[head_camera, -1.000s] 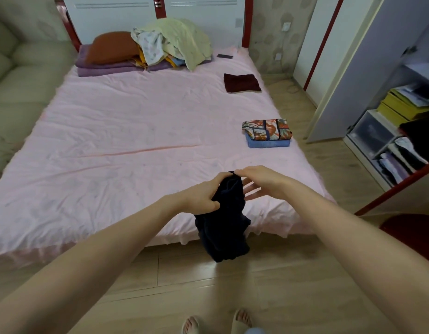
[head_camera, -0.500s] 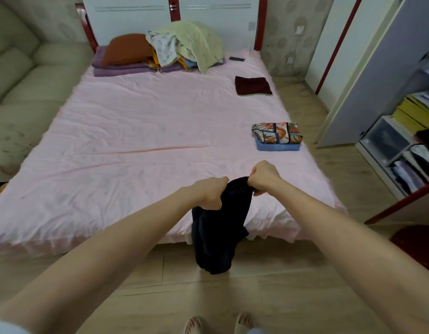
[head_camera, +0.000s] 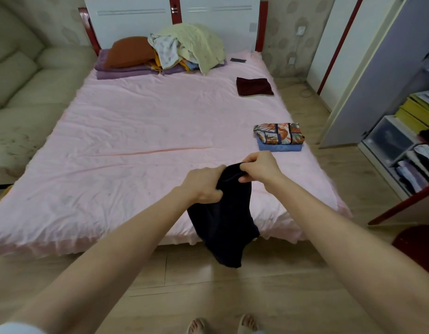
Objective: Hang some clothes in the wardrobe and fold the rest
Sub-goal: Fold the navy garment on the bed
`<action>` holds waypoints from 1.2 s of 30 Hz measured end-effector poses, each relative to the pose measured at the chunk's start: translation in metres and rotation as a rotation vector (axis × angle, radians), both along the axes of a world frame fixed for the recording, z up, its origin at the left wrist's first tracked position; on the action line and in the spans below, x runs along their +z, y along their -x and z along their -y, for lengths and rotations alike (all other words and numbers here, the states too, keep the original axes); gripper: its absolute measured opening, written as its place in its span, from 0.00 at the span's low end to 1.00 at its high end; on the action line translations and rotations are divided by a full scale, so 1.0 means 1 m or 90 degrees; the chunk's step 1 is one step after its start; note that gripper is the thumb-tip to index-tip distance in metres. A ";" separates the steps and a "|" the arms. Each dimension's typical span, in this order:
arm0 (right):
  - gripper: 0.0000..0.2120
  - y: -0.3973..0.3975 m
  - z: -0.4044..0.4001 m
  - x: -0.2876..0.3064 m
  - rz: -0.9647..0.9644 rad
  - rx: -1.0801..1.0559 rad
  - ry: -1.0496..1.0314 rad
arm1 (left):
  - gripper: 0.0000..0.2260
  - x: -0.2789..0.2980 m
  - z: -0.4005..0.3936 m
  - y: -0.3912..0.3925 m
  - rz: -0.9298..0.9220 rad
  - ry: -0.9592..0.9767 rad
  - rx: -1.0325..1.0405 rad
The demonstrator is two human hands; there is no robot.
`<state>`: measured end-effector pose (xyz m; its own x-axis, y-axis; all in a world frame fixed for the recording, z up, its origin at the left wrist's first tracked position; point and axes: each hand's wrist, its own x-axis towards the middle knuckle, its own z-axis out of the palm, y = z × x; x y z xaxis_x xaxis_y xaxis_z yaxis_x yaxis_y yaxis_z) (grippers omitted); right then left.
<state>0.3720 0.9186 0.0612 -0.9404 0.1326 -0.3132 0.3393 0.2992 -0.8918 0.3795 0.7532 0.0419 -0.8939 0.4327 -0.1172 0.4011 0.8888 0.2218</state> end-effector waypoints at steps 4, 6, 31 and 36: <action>0.05 0.005 0.007 0.013 -0.054 0.010 0.208 | 0.12 0.005 -0.009 -0.002 -0.014 -0.212 0.177; 0.05 0.007 0.005 0.015 -0.092 0.040 0.302 | 0.09 0.008 -0.004 0.005 -0.019 -0.261 0.213; 0.17 0.017 -0.026 -0.138 0.197 -0.054 0.143 | 0.06 0.052 -0.002 0.050 0.143 -1.013 0.433; 0.12 0.028 -0.019 -0.137 0.140 -0.043 0.155 | 0.07 0.047 0.015 0.050 0.129 -0.990 0.488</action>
<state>0.3439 0.9373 -0.0753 -0.8384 0.0883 -0.5378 0.5432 0.0560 -0.8377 0.3299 0.7381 0.0886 -0.9575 -0.2365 -0.1652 -0.1118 -0.2239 0.9682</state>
